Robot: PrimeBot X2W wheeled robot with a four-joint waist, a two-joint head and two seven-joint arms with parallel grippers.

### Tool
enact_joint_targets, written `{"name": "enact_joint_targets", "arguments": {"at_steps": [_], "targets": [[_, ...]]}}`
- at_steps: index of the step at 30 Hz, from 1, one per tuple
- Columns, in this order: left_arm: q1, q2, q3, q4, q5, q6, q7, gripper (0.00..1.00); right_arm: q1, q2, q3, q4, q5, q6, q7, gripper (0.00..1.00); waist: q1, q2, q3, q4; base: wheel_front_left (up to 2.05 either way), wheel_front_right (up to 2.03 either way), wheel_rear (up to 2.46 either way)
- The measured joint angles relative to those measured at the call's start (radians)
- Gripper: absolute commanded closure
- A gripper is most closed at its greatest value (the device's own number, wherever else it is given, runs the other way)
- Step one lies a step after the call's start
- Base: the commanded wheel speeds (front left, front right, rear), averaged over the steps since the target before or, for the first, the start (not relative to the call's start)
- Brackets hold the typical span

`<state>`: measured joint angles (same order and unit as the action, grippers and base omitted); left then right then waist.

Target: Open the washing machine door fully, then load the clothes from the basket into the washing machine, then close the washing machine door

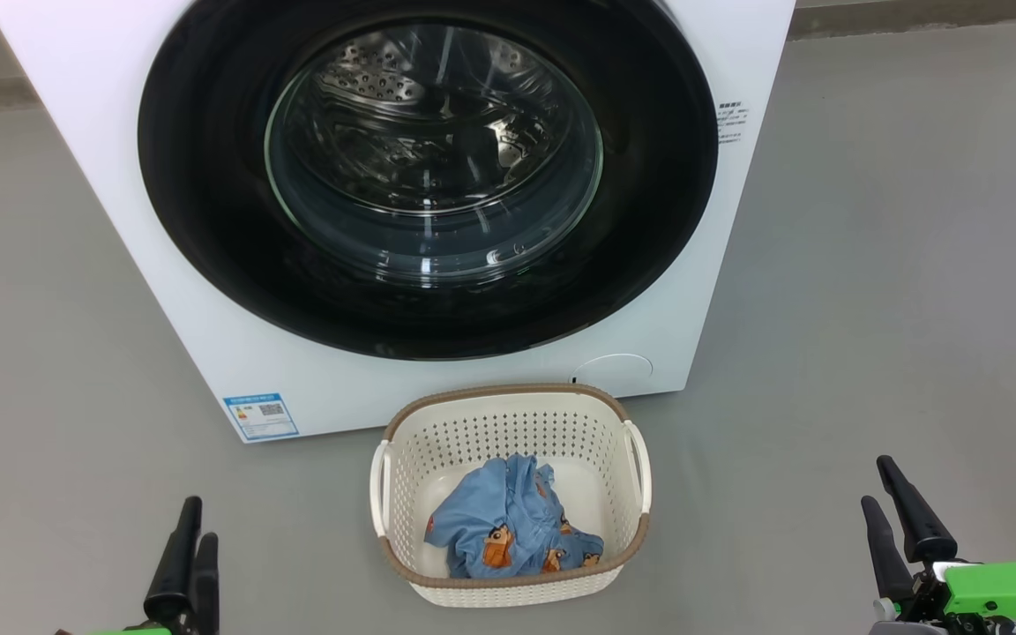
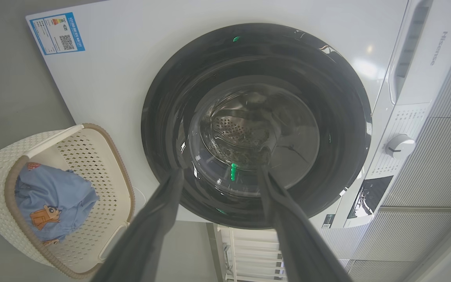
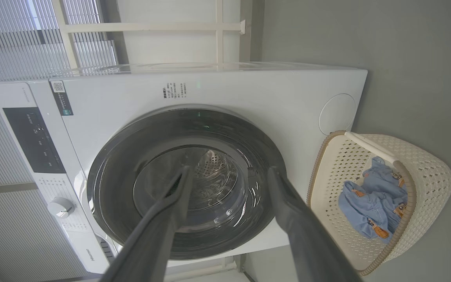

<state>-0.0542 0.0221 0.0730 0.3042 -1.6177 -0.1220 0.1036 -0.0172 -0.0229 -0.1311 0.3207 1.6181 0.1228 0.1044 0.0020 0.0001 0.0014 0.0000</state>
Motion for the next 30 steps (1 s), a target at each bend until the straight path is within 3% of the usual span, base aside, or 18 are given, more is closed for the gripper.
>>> {"name": "enact_joint_targets", "arguments": {"at_steps": [10, 18, 30], "targets": [[0.000, 0.001, -0.008, -0.005, 0.005, 0.000, -0.021, 0.00, 0.000, -0.006, 0.002, -0.005, -0.022, 0.000, -0.010, 0.00, -0.0018, 0.0000, 0.001, 0.000, 0.00, 0.00, 0.00], [-0.003, 0.018, -0.029, -0.005, 0.080, 0.000, -0.058, 0.00, -0.004, -0.022, 0.013, -0.007, -0.089, 0.000, -0.037, 0.00, -0.0019, 0.0000, 0.000, 0.001, 0.00, 0.00, 0.00], [-0.005, 0.030, -0.041, -0.016, 0.283, 0.019, -0.095, 0.00, -0.017, -0.052, 0.038, -0.009, -0.313, 0.000, -0.080, 0.00, -0.0019, 0.0000, -0.001, 0.001, 0.00, 0.00, 0.00]]}}
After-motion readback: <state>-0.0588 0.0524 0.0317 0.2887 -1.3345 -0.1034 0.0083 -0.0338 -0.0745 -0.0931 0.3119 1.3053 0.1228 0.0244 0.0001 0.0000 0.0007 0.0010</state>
